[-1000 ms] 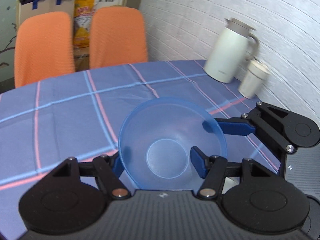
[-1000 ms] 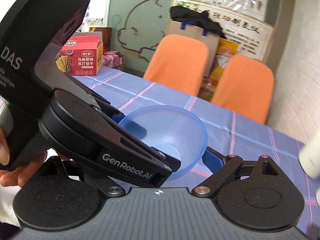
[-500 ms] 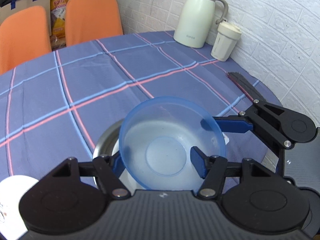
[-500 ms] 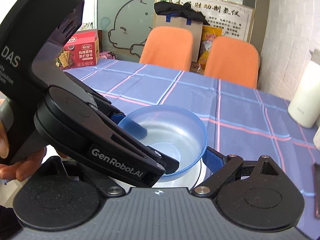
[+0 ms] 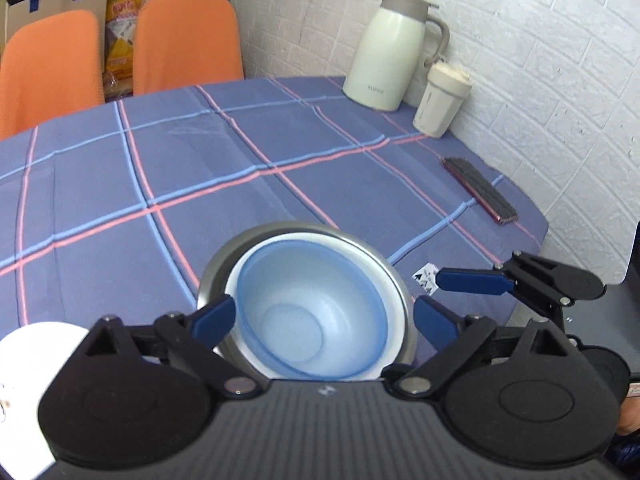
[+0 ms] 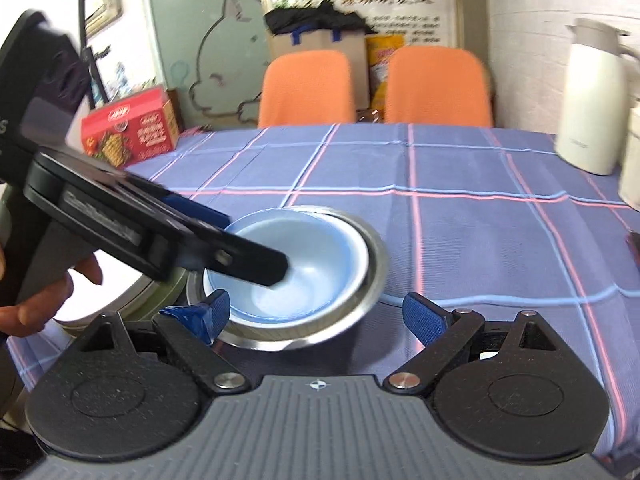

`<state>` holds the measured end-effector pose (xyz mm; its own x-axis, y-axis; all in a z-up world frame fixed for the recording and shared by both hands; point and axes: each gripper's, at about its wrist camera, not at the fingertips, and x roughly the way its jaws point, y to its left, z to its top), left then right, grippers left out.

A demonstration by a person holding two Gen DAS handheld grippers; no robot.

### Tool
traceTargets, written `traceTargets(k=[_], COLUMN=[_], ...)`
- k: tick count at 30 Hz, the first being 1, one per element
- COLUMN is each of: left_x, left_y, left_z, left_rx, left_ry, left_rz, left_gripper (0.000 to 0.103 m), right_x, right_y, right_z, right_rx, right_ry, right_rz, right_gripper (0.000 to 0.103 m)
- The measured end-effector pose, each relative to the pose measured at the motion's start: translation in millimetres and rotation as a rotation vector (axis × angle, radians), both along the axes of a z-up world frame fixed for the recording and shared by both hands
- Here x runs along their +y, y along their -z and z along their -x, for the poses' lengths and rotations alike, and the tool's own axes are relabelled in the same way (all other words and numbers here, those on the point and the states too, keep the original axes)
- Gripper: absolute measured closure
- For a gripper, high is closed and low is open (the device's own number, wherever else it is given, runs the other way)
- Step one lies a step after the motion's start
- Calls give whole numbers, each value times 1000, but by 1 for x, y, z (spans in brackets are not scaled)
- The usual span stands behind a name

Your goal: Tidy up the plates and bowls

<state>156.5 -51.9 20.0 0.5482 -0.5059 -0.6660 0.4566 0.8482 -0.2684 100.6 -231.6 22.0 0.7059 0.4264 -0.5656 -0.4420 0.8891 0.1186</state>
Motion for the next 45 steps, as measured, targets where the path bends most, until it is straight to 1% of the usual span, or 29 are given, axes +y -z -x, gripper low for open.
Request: traceTargets(k=[3,8,11,15,19,21,23,25,26,28,31,36,40,43,45], left_x=[4,12,14,13,16,17,17,16,15,15,18,15,13,9,8], left_y=[-5,-15,-16,-16,-18,-18,-17,-14,-13,-11,-10,-10,-8,-7,-7], left_z=[9,20,20,10,-1,-5,-7,-7,-7,-5,2,11,18,22,26], left_rx=[-24,-87,-105,-113,-127,-133,-130,-128,-129,-134,-160,-174,-172,-167,-170], left_ry=[-32,-139,-207,-298,-413,-454,-479,-497,-503,-516,-541,-528,-501,-477,-479], left_rz=[26,71,94,84,124,147,149,125,109,85,92,62,56,14,11], left_gripper=[8,6,6,6,6,6,6,6,6,6,6,6,6,6,6], right_x=[0,3,-4,-6,-5,-7,-8,-10,-10,-10,-11,-14,-15,-12,-9], right_y=[3,3,5,6,6,7,9,11,11,12,12,14,17,17,16], right_z=[7,4,0,-11,-17,-17,-15,-12,-12,-10,-8,-2,1,4,9], right_rx=[-19,-41,-22,9,48,47,23,-1,-14,-33,-43,-60,-43,-29,-37], right_ry=[26,73,101,161,239,275,300,333,354,399,439,486,500,484,478], right_rz=[-1,-29,-95,-149,-202,-247,-307,-345,-348,-329,-304,-297,-307,-291,-284], right_gripper=[22,22,22,22,22,22,22,22,22,22,22,22,22,22,22])
